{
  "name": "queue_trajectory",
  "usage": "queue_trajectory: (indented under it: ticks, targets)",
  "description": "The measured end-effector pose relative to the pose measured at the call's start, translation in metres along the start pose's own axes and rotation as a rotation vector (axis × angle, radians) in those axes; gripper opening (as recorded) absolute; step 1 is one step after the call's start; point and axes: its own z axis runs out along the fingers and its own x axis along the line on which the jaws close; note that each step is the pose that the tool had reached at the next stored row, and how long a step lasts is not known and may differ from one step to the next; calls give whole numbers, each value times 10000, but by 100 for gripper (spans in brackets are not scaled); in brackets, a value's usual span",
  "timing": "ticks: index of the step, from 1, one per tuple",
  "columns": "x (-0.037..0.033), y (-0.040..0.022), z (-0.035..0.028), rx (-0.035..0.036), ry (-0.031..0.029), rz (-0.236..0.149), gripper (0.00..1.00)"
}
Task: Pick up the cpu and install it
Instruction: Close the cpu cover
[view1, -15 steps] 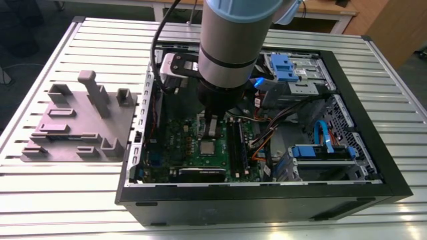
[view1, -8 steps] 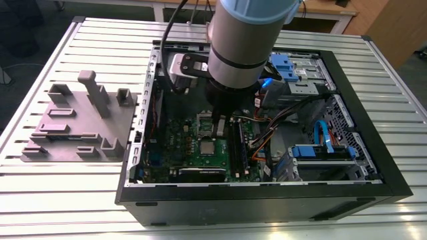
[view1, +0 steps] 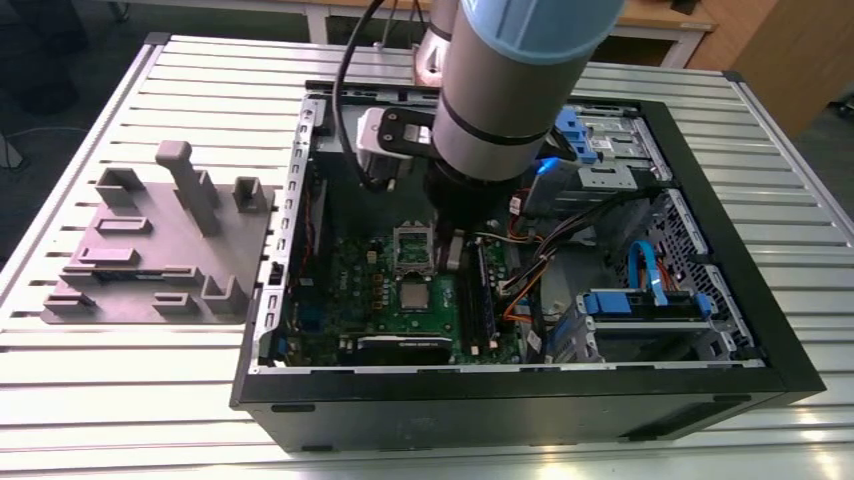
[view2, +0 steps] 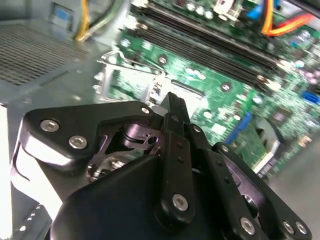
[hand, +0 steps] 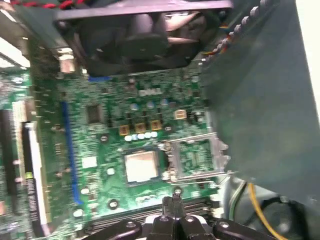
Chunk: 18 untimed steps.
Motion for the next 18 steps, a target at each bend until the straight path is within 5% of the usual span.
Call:
queue_trajectory:
  ticks: [15, 18]
  targets:
    - [-87, -119, 222, 35, -52, 565, 10]
    - [-95, -124, 254, 23, -164, 637, 10]
